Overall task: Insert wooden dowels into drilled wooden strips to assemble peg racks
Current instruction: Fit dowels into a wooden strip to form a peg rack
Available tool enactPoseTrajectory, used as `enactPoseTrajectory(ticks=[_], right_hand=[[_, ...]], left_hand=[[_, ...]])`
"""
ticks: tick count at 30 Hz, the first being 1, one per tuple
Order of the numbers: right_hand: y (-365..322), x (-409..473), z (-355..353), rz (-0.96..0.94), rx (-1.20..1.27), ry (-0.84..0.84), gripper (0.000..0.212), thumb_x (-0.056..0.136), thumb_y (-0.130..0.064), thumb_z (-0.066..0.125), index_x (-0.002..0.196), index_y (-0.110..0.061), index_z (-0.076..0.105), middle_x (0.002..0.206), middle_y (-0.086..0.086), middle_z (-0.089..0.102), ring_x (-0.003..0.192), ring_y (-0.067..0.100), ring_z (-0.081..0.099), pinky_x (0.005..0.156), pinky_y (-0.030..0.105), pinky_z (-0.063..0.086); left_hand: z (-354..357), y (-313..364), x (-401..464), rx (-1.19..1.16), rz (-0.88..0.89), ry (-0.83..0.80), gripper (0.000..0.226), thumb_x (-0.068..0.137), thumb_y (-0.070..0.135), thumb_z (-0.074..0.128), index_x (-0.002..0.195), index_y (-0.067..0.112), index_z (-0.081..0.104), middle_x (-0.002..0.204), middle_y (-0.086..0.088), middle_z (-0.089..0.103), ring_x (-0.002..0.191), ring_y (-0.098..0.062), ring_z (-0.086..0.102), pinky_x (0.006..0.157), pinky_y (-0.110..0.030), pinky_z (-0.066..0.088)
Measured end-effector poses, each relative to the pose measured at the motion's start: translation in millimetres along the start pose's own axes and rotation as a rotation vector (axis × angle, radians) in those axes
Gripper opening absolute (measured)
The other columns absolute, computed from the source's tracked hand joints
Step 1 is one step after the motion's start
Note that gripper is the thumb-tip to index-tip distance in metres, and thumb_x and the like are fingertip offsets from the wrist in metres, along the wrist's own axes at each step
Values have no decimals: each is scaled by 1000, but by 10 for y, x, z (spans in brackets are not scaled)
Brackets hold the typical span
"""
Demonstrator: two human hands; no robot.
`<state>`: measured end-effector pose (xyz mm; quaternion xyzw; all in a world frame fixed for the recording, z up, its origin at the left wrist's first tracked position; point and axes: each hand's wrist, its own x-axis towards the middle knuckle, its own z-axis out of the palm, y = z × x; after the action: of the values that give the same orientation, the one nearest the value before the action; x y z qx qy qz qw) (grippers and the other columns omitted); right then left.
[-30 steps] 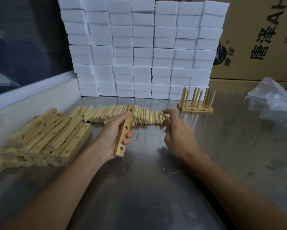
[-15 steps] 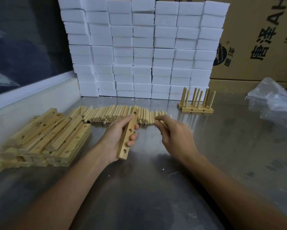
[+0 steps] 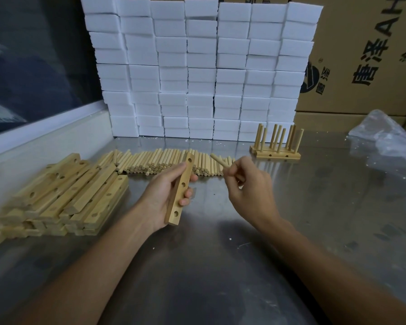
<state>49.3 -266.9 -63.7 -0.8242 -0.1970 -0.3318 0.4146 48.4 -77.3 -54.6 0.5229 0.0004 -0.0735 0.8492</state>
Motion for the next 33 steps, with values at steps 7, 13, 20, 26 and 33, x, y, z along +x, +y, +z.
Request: enactPoseTrajectory(ticks=[7,13,20,26,33], right_hand=[[-51,-26,7,1,-6,-102,30,99,-9,53,127,-16,62,97,-7,71,83,9,65,77,39,55],[-98,-57,39,-13,-11,-173,19,97,-14,53,114,-21,59,93,-10,71,89,10,67,79,44,55],[-59,-69,54,-7,-65,-241,20,91,-16,56,109,-26,56,90,-9,70,86,12,67,79,44,56],[-66,-64,73,-102,-96,-246,39,92,-12,48,130,-21,48,95,2,69,81,21,64,74,42,53],[-50,-41,81,-44,-76,-185,18,103,-24,44,118,-19,52,84,-22,47,68,3,46,64,23,32]], left_hand=[[22,-8,-22,19,24,17,26,97,25,59,115,8,63,75,-5,69,47,-13,51,34,-20,36],[52,-21,-30,44,33,-4,27,97,24,59,119,10,65,81,-4,69,49,-14,51,35,-21,36],[45,-20,-24,46,23,-9,34,95,26,61,124,8,62,76,-3,68,47,-15,51,36,-21,38],[76,-26,-23,65,16,-98,30,98,28,56,122,11,61,112,-11,73,47,-14,53,36,-21,39],[78,-37,-22,84,25,-109,31,98,28,56,122,10,61,113,-12,72,47,-14,53,36,-20,39]])
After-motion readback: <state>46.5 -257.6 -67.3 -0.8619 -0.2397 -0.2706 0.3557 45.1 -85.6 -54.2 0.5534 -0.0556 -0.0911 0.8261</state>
